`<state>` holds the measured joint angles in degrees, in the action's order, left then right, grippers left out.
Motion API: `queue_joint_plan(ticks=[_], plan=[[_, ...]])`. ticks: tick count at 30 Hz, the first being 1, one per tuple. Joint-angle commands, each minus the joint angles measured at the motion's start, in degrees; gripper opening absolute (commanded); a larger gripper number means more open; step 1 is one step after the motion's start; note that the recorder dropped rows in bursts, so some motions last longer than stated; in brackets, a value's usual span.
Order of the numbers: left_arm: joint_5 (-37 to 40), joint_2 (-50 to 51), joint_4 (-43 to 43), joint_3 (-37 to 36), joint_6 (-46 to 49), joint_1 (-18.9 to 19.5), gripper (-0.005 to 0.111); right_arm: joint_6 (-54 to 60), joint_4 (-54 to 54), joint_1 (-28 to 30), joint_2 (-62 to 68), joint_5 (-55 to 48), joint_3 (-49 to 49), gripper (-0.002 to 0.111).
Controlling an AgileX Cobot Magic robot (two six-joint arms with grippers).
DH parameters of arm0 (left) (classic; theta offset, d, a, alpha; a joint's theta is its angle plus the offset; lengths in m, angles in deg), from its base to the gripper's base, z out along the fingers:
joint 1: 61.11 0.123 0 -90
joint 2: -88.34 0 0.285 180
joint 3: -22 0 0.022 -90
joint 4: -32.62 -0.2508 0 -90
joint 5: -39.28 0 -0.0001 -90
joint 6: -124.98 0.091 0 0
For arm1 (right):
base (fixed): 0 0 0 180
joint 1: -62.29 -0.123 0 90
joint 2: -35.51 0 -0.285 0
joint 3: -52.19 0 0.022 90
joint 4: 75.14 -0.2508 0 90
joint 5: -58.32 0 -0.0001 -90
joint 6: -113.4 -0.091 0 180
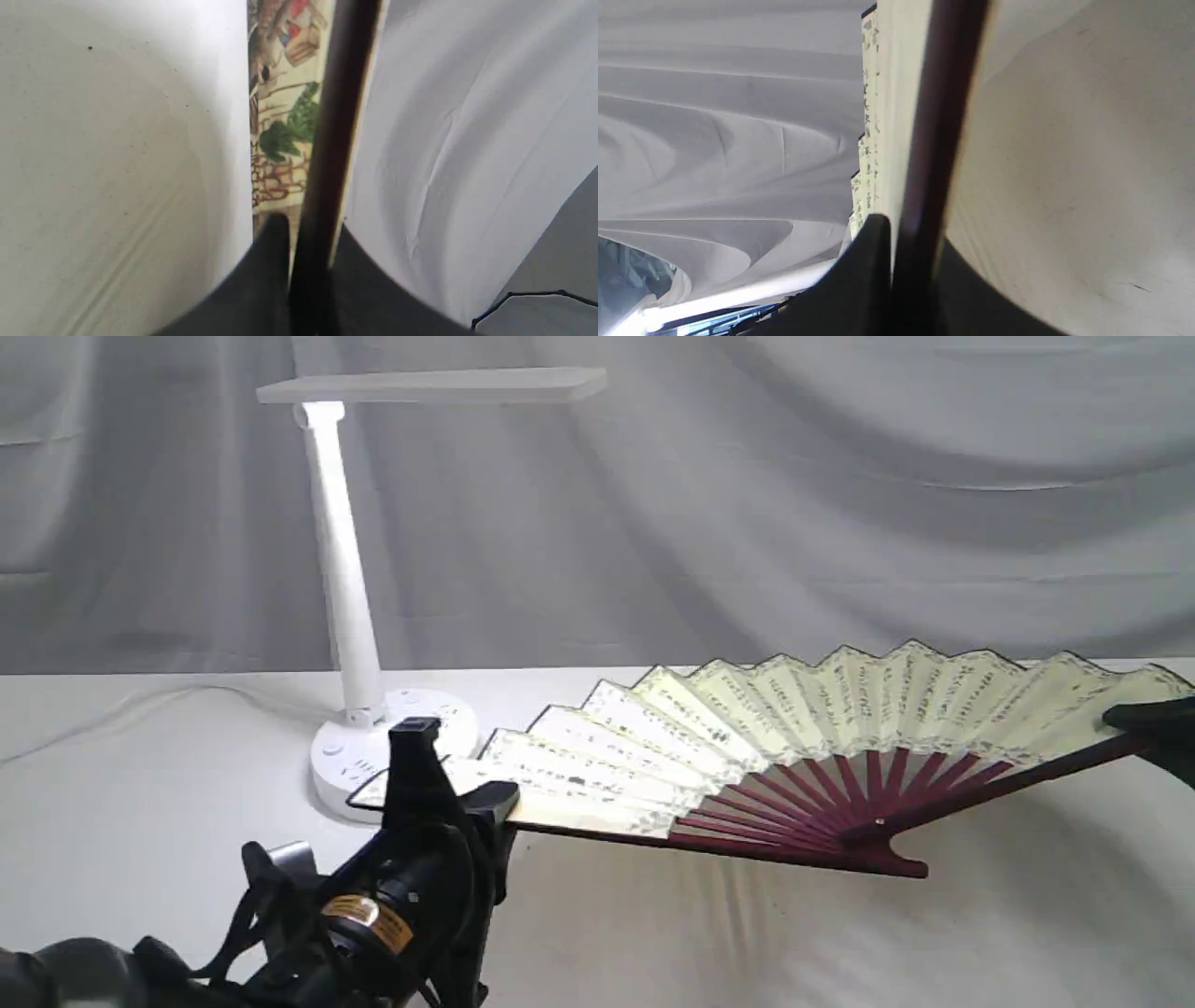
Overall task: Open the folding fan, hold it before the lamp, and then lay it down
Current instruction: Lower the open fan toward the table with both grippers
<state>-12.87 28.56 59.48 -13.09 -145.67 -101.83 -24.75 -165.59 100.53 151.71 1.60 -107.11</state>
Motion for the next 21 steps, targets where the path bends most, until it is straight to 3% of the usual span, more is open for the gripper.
queue_joint_plan(ticks=[1, 21], plan=[[-3.8, 0.4, 5.3, 1.0, -2.3, 0.5, 0.0, 2.6, 3.2, 1.3, 0.0, 4.6, 1.1, 0.0], [-3.2, 7.4, 4.1, 6.9, 0.7, 0.5, 0.0, 2.7, 4.1, 1.3, 0.0, 9.9, 2.4, 0.0]])
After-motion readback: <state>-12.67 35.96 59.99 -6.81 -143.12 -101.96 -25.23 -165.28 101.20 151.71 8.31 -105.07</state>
